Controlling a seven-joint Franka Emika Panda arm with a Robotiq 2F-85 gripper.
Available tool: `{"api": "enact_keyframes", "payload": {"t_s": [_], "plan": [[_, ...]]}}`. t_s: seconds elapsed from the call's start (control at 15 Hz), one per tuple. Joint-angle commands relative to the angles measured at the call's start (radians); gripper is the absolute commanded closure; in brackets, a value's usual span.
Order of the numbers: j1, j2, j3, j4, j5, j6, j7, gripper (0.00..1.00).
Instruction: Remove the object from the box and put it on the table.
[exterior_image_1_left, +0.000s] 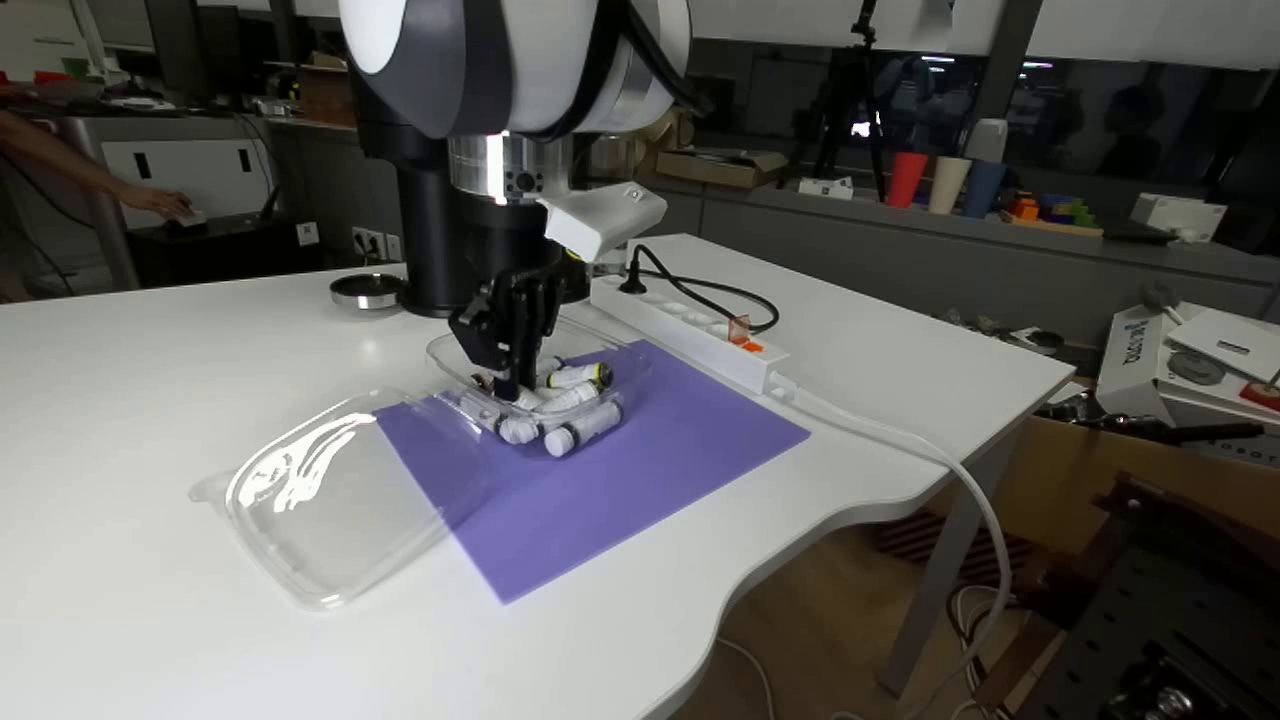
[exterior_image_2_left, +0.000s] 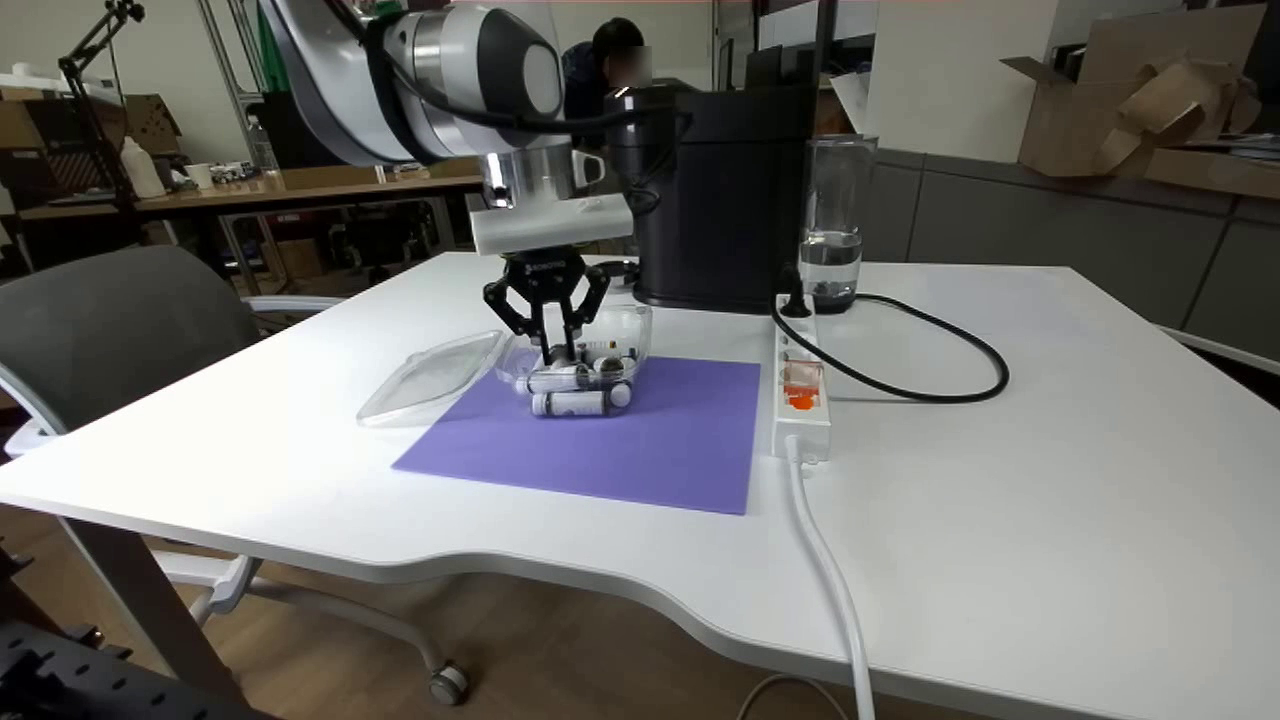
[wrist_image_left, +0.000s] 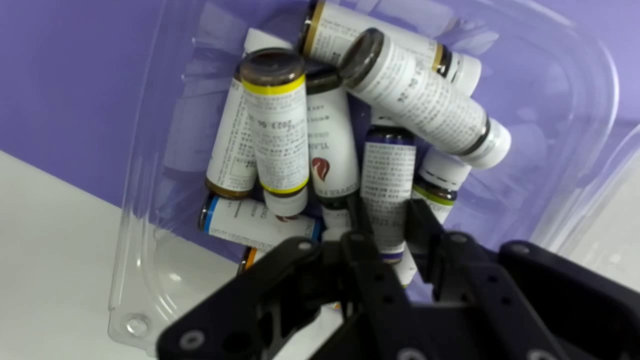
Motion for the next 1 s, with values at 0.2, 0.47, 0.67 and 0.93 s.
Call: {"api": "enact_keyframes", "payload": {"t_s": [0.2, 0.47, 0.67, 0.93], "plan": [[-0.032, -0.038, 0.028, -0.006, 0.006, -0.008, -0.014, 0.94], [-0.015, -0.114, 0.006, -0.026, 0.001, -0.031, 0.023, 0.94], [0.011, -0.179, -0.040, -0.025, -0.010, -0.090, 0.081, 0.94], [0.022, -0.257, -0.104, -0.006, -0.026, -0.214, 0.163, 0.94]]}}
